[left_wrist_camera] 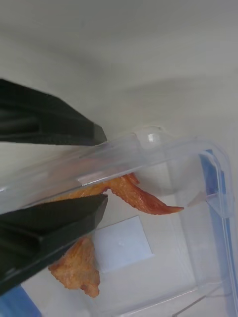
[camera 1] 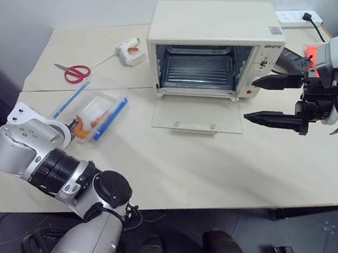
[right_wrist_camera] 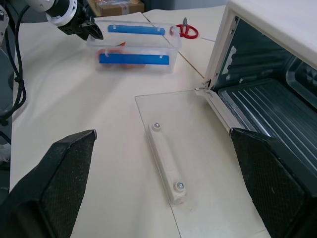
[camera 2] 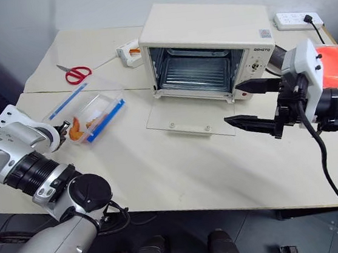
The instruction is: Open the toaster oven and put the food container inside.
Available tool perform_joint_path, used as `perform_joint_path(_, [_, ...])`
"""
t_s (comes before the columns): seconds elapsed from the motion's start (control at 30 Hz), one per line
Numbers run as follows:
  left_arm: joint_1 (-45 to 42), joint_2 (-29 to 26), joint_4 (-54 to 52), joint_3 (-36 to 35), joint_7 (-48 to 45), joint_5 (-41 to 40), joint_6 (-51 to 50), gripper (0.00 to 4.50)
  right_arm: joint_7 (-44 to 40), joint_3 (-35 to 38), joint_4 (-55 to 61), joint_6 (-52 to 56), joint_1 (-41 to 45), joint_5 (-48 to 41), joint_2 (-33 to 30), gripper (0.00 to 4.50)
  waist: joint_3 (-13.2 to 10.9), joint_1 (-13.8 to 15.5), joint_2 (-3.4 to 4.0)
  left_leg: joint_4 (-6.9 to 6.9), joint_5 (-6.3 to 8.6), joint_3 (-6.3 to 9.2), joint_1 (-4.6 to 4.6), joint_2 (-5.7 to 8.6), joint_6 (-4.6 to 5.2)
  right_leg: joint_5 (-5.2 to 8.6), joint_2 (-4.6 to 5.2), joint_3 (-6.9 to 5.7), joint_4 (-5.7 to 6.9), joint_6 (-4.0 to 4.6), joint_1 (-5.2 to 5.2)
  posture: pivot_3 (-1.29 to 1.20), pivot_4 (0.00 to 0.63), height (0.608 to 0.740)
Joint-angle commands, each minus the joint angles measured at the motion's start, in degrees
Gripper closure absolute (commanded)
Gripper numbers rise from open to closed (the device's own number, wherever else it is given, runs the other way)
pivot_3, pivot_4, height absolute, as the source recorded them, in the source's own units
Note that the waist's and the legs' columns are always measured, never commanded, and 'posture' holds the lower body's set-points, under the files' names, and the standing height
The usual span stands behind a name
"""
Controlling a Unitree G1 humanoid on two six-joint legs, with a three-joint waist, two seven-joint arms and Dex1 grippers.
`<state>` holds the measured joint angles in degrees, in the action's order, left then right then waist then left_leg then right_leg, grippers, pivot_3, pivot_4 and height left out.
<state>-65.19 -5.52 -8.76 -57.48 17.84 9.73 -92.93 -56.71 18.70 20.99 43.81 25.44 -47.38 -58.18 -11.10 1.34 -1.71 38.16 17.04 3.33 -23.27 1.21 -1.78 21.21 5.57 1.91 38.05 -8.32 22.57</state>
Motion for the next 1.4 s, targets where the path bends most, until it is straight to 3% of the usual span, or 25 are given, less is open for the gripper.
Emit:
perform_joint_path(0.03, [-0.7,-2.77,0.63,0.02,-0.74,1.12,0.43,4.3,0.5,3.29,1.77,0.04,0.06,-1.55,-0.95,0.0,0.0,0.01,-0.01,0.0,0.0,0.0,0.0,0.01,0.0,0.0,0.01,0.0,0.0,0.0,0.0,0.0,0.15,0.74])
perform_joint_path(0.17, [1.95,-6.8,3.93,3.52,-4.74,-0.63,0.43,4.48,0.79,3.55,1.86,0.19,-0.26,-1.7,-1.12,0.0,0.0,-0.2,-0.01,-0.01,0.0,-0.02,0.0,0.02,-0.02,0.0,-0.03,0.0,0.03,0.01,0.04,0.0,0.15,0.74])
perform_joint_path(0.27, [6.15,-14.42,5.6,10.83,-10.59,-4.21,0.43,4.48,0.67,3.82,1.54,0.3,-0.49,-1.62,-1.36,0.0,-0.01,-0.24,-0.02,-0.01,0.0,-0.02,0.0,-0.01,-0.02,-0.01,-0.01,0.01,0.1,0.01,0.07,0.0,0.15,0.74])
perform_joint_path(0.4, [8.09,-27.41,9.92,25.58,-25.64,-16.81,0.43,4.48,0.16,4.41,0.59,0.27,-1.04,-1.09,-1.95,0.0,-0.02,-0.16,-0.04,0.0,0.0,0.0,-0.01,-0.03,-0.03,-0.01,0.0,0.02,0.12,0.01,0.1,0.0,0.15,0.74])
perform_joint_path(0.57, [3.7,-32.16,12.86,36.16,-34.19,-26.73,0.43,4.48,0.38,5.49,-0.05,-0.17,-2.96,0.09,-2.65,0.0,-0.01,0.45,-0.04,0.04,0.0,0.22,-0.03,0.09,0.01,-0.02,0.23,-0.06,0.01,0.02,-0.07,0.0,0.15,0.74])
perform_joint_path(0.8, [-4.21,-29.76,19.56,44.78,-36.13,-34.05,0.43,4.48,3.12,10.41,3.08,1.36,-7.91,-1.02,-2.06,0.0,-0.02,-0.72,-0.04,-0.09,0.03,0.07,-0.06,0.09,0.05,-0.04,0.02,-0.05,0.2,-0.01,0.03,0.0,0.15,0.74])
perform_joint_path(1.03, [-12.8,-17.52,33.49,46.33,-32.4,-29.67,6.29,4.48,6.18,15.34,7.52,3.51,-12.58,-3.13,-1.28,0.0,-0.02,-1.15,-0.04,0.1,0.0,-0.05,-0.03,0.14,0.07,-0.04,0.06,0.07,0.35,-0.01,0.02,0.0,0.15,0.74])
perform_joint_path(1.4, [-18.97,-6.96,54.89,52.47,-31.74,-23.51,25.41,4.48,13.11,21.07,14.32,5.34,-19.5,-7.36,2.09,0.0,-0.02,-1.27,-0.05,0.02,0.0,-0.13,-0.03,0.2,0.07,-0.04,0.06,0.12,0.48,-0.02,0.09,0.0,0.15,0.74])
